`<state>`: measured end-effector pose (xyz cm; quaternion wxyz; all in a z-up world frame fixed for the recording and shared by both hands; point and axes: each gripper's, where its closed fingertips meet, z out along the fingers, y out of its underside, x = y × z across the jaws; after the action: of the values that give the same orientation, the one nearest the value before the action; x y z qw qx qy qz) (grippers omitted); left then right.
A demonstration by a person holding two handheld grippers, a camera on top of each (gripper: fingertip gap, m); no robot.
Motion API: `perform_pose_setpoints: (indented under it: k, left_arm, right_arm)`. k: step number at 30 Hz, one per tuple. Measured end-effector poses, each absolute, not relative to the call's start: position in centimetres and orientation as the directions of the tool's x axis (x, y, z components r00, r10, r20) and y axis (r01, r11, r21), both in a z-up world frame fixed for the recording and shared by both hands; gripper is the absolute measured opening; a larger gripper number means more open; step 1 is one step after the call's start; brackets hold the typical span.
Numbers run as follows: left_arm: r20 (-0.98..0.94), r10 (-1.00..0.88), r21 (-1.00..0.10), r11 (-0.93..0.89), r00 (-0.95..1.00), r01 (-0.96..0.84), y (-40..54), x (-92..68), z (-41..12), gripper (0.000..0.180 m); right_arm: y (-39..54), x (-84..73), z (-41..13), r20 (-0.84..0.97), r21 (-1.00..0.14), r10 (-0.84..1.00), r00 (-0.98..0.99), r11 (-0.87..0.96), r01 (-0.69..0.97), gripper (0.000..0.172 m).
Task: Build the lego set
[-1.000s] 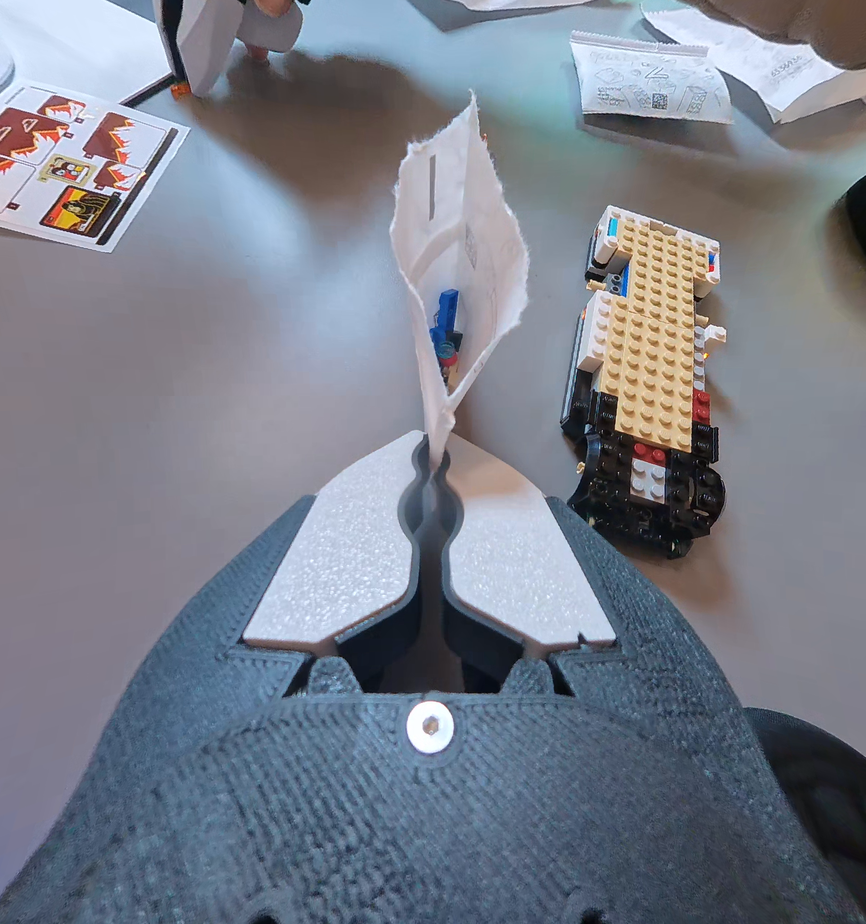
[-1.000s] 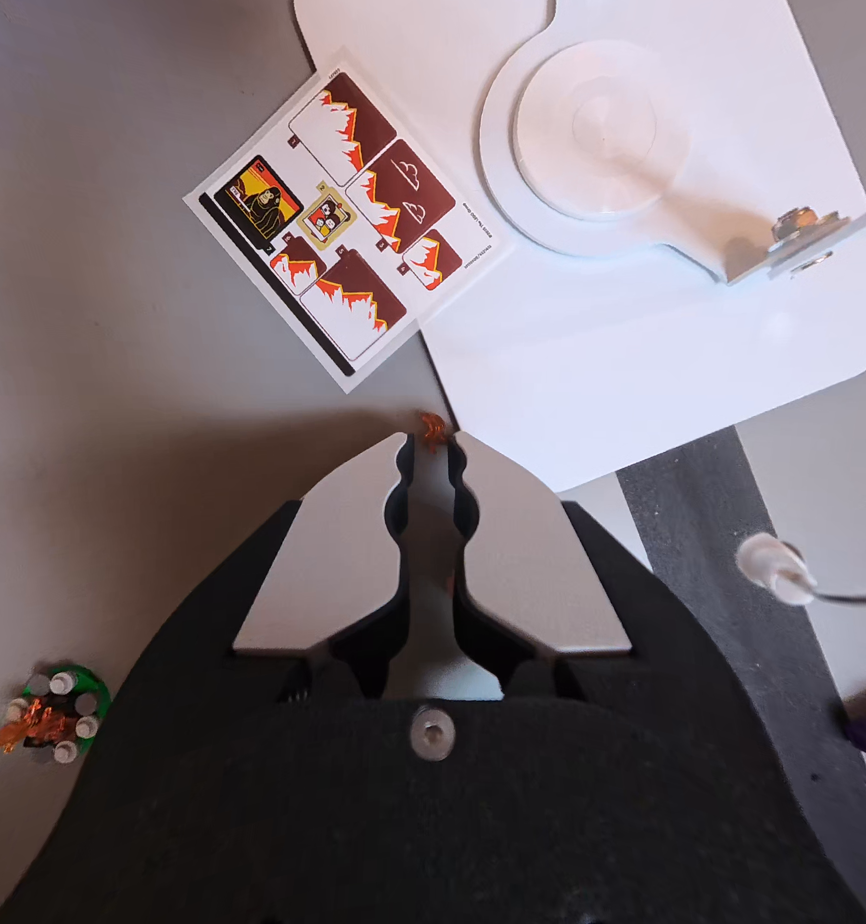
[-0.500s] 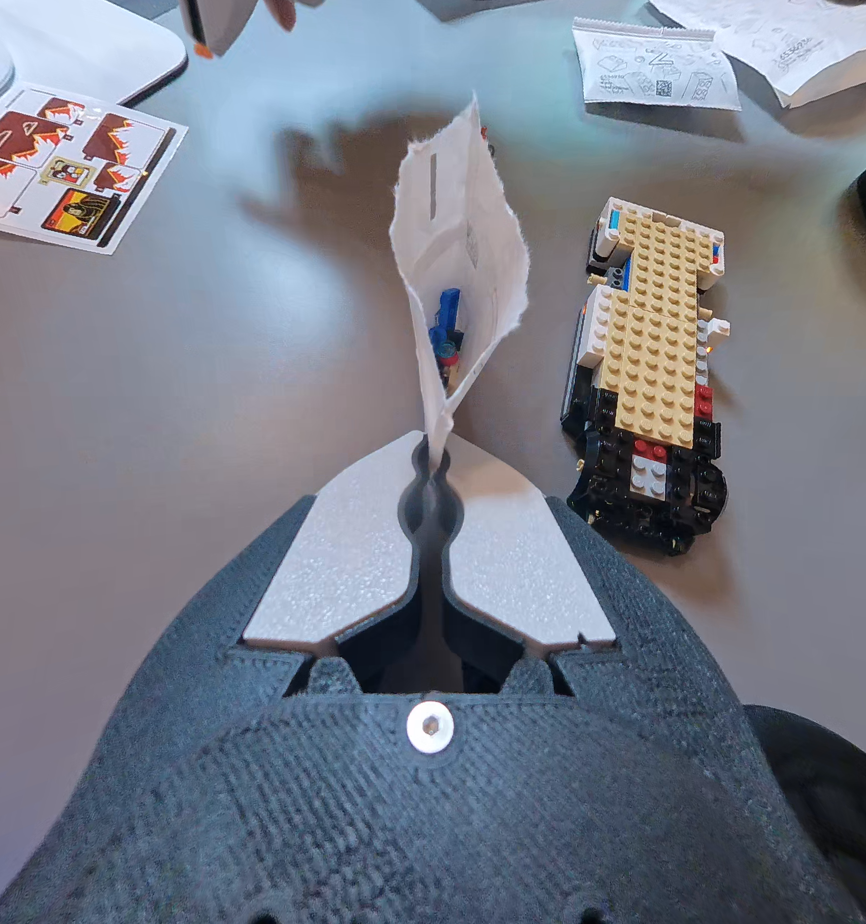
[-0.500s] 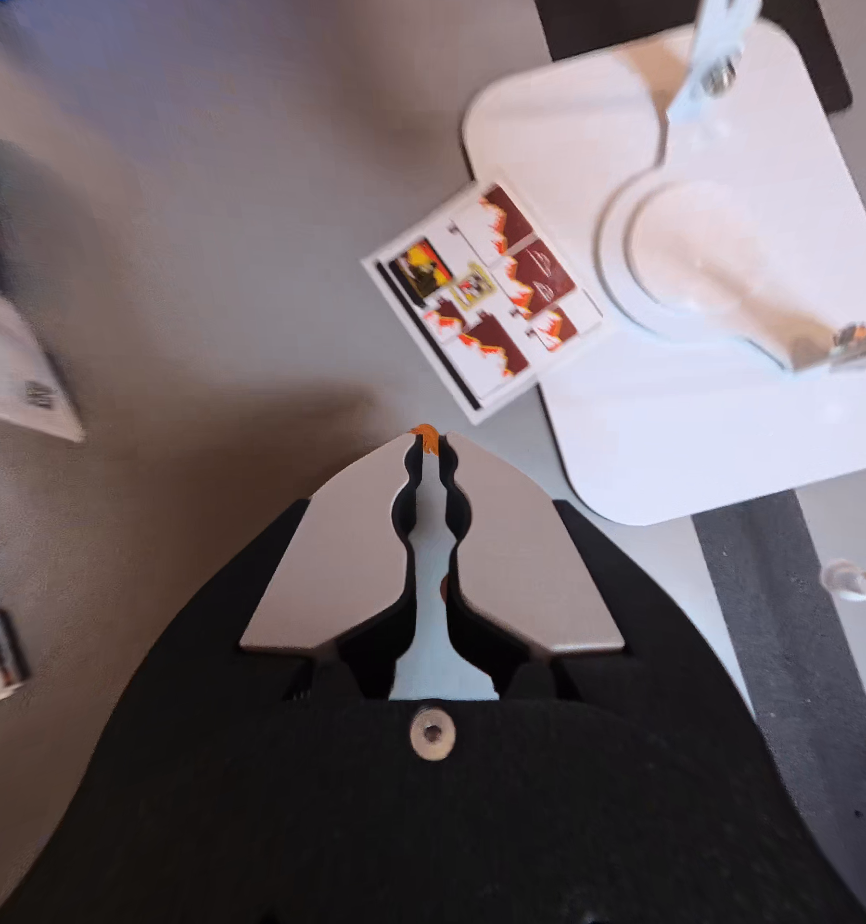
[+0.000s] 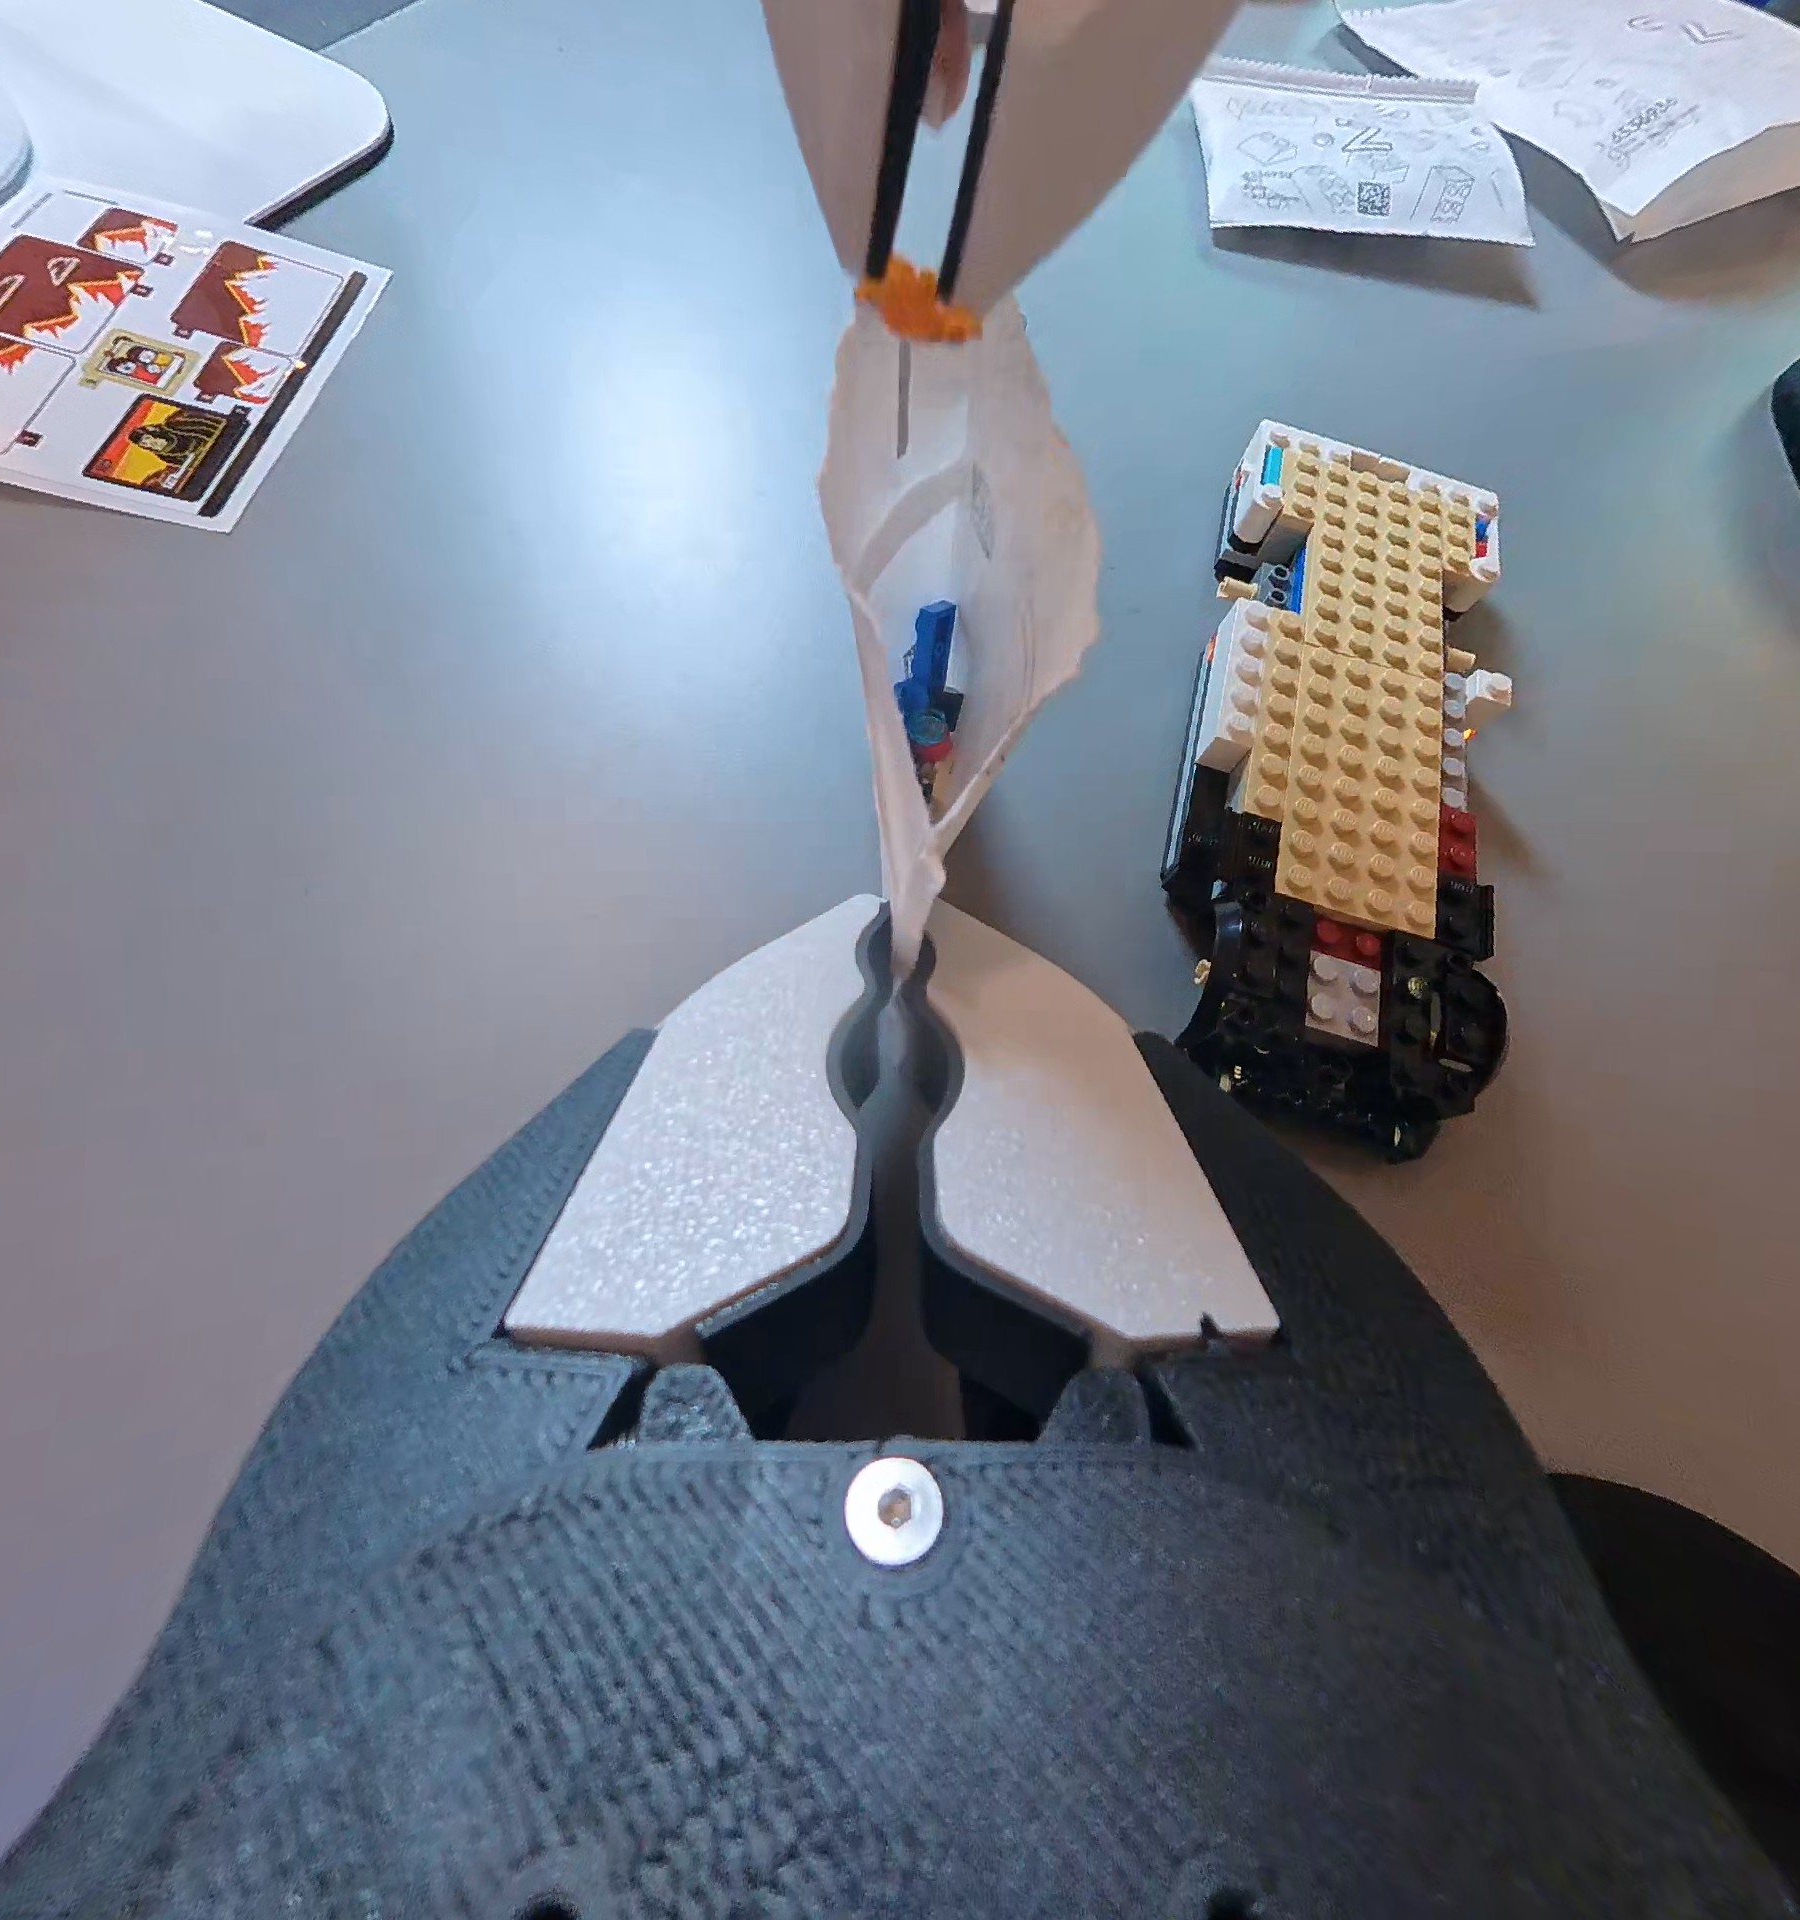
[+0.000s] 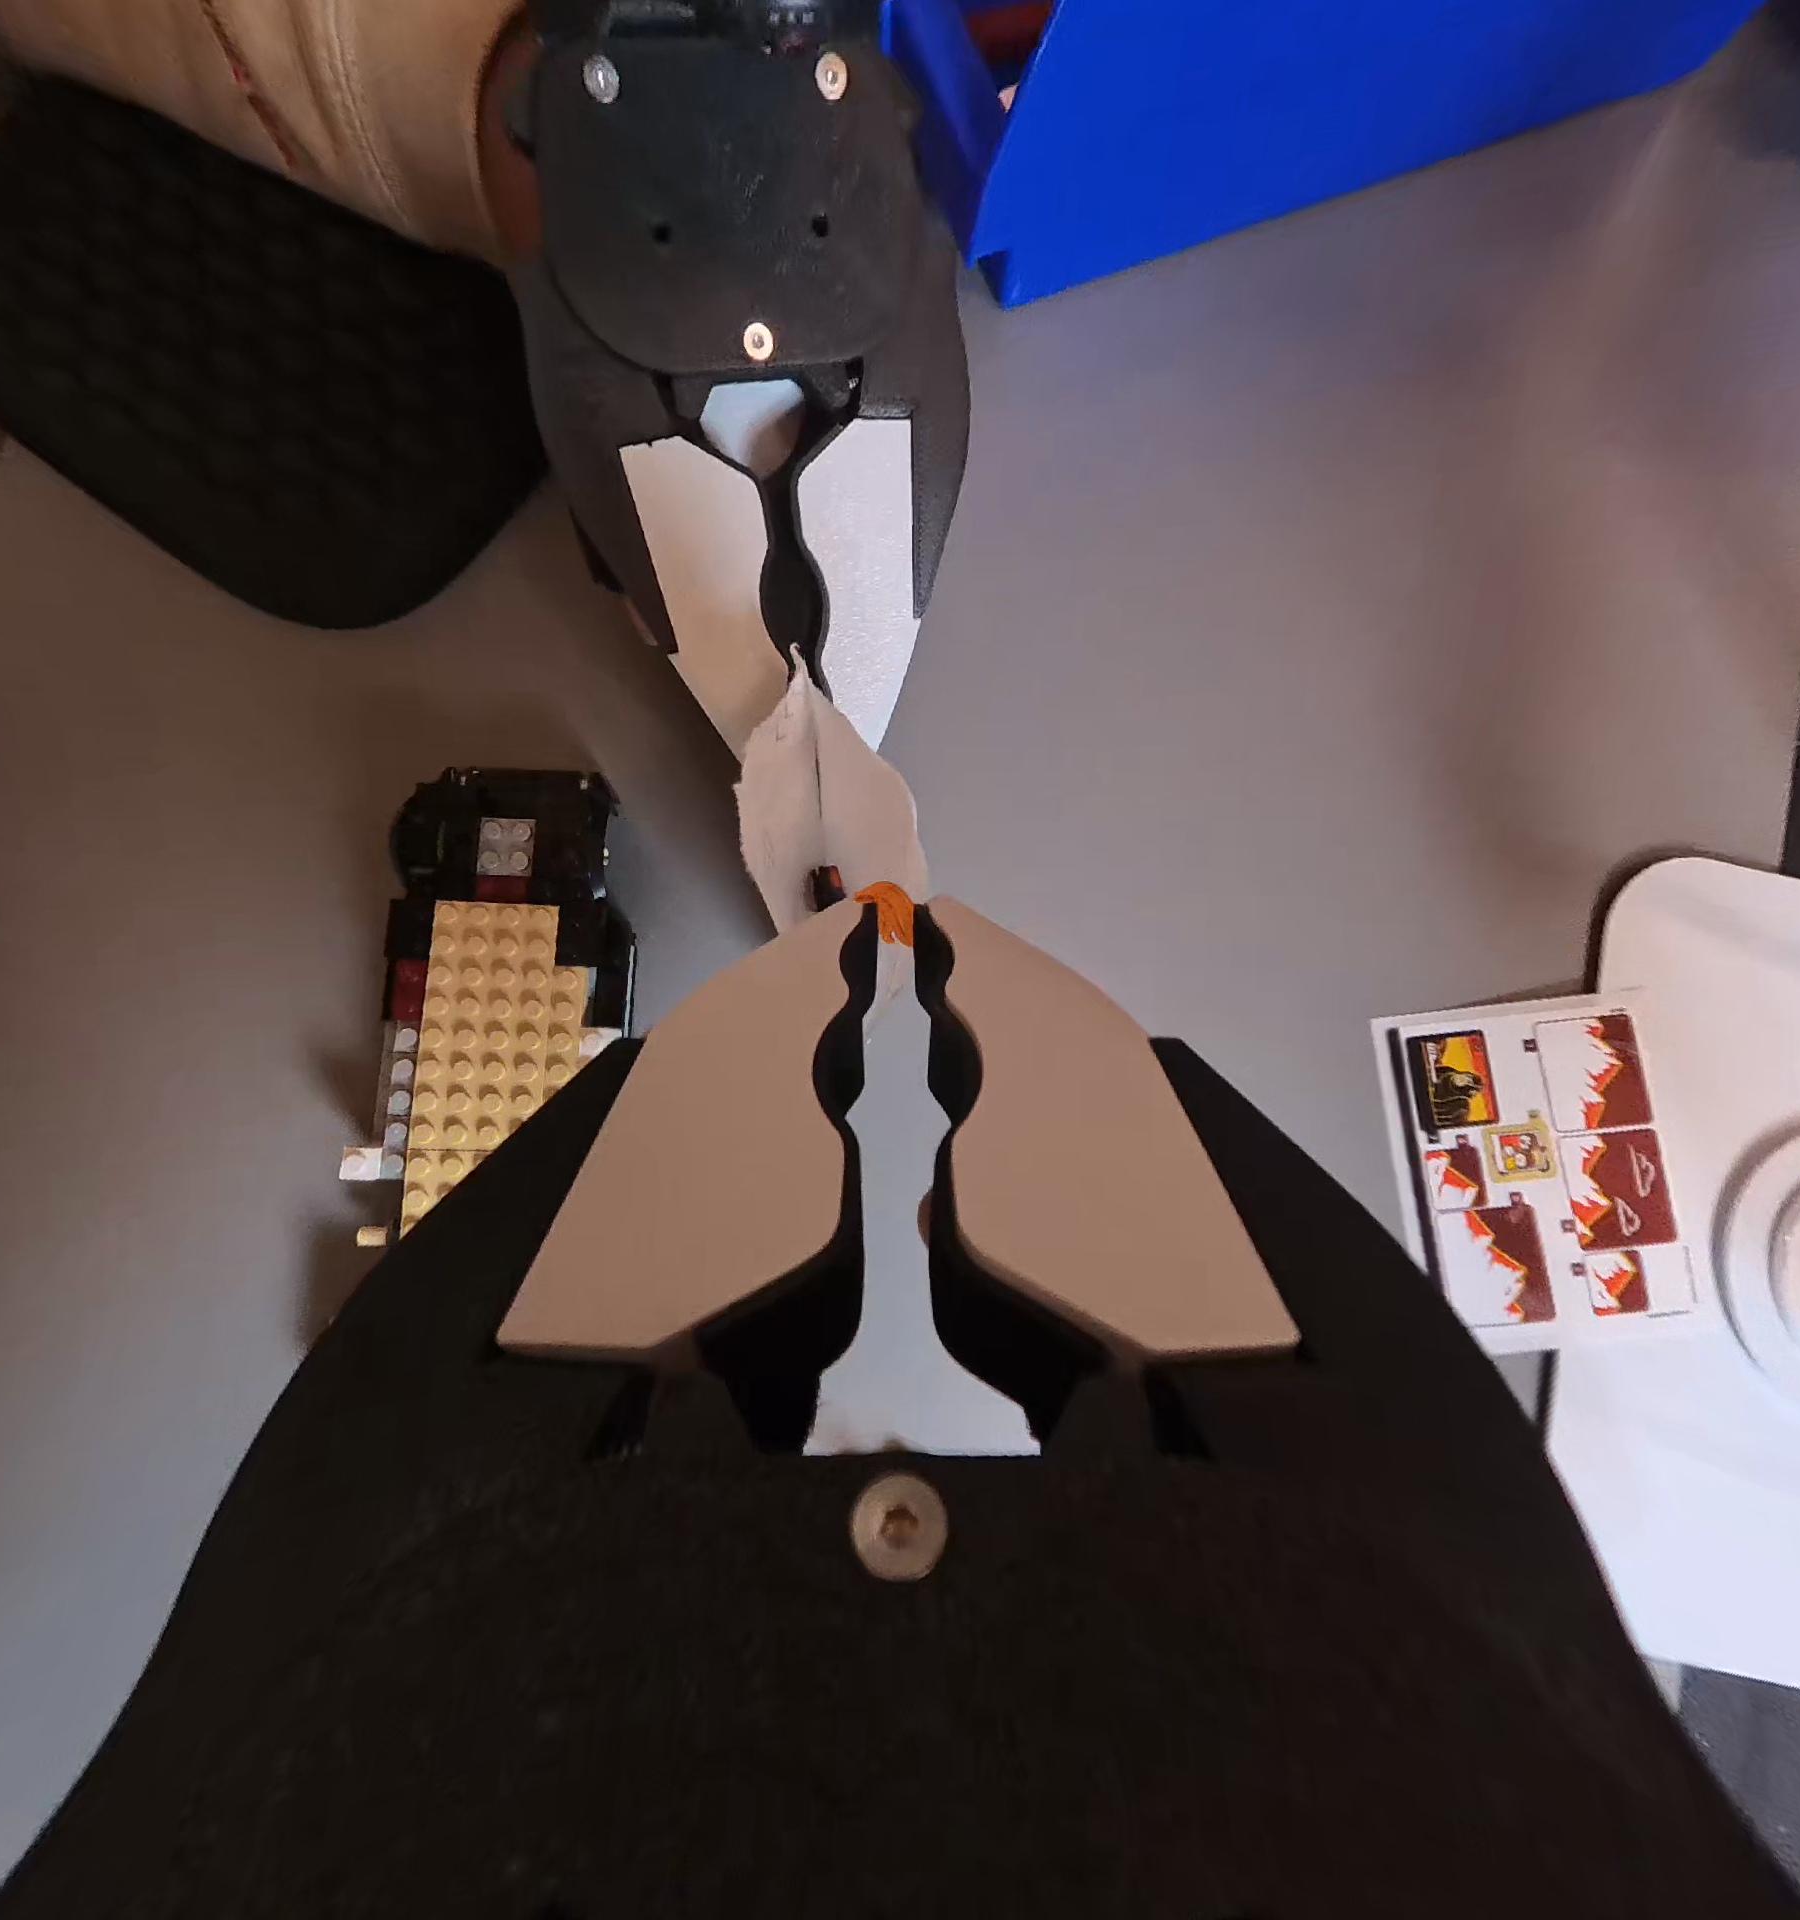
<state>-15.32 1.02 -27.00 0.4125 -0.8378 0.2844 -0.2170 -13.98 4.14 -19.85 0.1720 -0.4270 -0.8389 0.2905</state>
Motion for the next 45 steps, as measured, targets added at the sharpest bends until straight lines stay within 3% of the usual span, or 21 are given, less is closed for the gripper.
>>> perform_pose_setpoints:
  k: [4,11,22,28,33,42,45]
  left_arm:
    - [0.127,-0.659,-0.814,-0.497,0.741,-0.302,1.0,-15.3,-27.0,0.001]
    - [0.117,-0.663,-0.813,-0.491,0.739,-0.312,0.9,-15.2,-27.0,0.000]
    - [0.096,-0.664,-0.818,-0.477,0.741,-0.322,1.0,-15.2,-27.0,0.000]
    - [0.027,-0.697,-0.857,-0.386,0.717,-0.342,0.9,-14.3,-25.9,0.000]
    - [-0.027,-0.722,-0.891,-0.296,0.691,-0.345,0.7,-13.7,-24.6,0.000]
    - [0.236,-0.810,-0.939,-0.333,0.536,-0.090,-1.4,-11.5,-20.1,0.000]
    - [0.213,-0.816,-0.945,-0.312,0.538,-0.098,-1.5,-11.6,-20.3,0.000]
  right_arm:
    - [4.0,-14.1,-19.7,0.038,-0.642,0.818,-0.574,0.460,0.613,0.020]
    - [5.3,-13.7,-17.6,0.047,-0.699,0.856,-0.515,0.397,0.595,0.021]
    - [7.6,-10.5,-19.3,0.015,-0.692,0.898,-0.439,0.326,0.644,0.023]
    - [4.6,-9.7,-21.7,-0.027,-0.767,0.895,-0.445,0.266,0.583,0.028]
    - [3.8,-9.7,-21.8,0.078,-0.808,0.900,-0.429,0.309,0.501,0.000]
    - [1.7,-7.3,-18.5,-0.135,-0.899,0.885,-0.445,0.080,0.431,0.000]
    - [1.7,-7.6,-18.5,-0.082,-0.907,0.911,-0.404,0.100,0.409,0.001]
